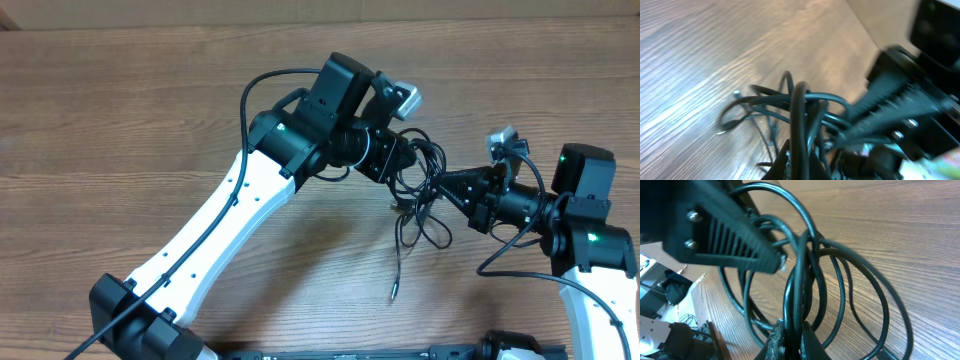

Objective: Untangle cables

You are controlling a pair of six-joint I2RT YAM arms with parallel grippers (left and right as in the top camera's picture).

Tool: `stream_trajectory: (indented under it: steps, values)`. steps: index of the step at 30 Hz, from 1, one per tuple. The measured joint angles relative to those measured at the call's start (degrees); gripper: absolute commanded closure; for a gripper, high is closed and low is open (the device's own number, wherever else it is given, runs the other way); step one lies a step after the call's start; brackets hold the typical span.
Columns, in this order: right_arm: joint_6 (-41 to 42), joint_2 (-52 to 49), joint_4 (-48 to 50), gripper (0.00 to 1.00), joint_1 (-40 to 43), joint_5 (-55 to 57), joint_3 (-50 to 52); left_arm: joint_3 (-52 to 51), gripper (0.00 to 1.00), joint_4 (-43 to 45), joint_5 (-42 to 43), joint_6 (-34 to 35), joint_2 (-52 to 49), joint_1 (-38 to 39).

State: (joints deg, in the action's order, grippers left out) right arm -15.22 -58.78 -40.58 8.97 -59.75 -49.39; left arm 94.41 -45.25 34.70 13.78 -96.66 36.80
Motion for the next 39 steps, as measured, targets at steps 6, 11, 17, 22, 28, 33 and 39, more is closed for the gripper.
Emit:
stream_trajectory:
  steps: [6, 11, 17, 22, 28, 33, 39]
  values:
    - [0.0, 0.0, 0.0, 0.96, 0.0, -1.4, 0.0, 0.0, 0.96, -0.2, -7.1, 6.7, 0.0, 0.6]
    - [0.0, 0.0, 0.0, 0.96, 0.0, -2.0, 0.0, 0.0, 0.96, -1.6, -11.1, 11.5, 0.0, 0.7]
    - [0.2, -0.1, 0.0, 0.96, 0.0, -2.2, 0.0, 0.0, 0.96, -3.3, -15.5, 16.8, 0.0, 1.2]
    - [0.6, -0.1, -0.1, 0.96, 0.0, -2.6, 0.0, 0.0, 0.96, -3.3, -19.8, 22.2, 0.0, 0.7]
    - [1.3, -0.1, -0.2, 0.96, 0.0, -2.8, 0.0, 0.0, 0.96, -3.7, -23.5, 26.7, 0.0, 0.2]
    - [1.5, -0.1, -0.9, 0.96, 0.0, -2.9, 0.0, 0.0, 0.96, -5.2, -25.6, 30.1, 0.0, 0.2]
    - [2.7, -0.1, -3.5, 0.96, 0.0, 0.1, 0.0, 0.0, 0.96, -5.9, -27.3, 32.7, 0.0, 0.2]
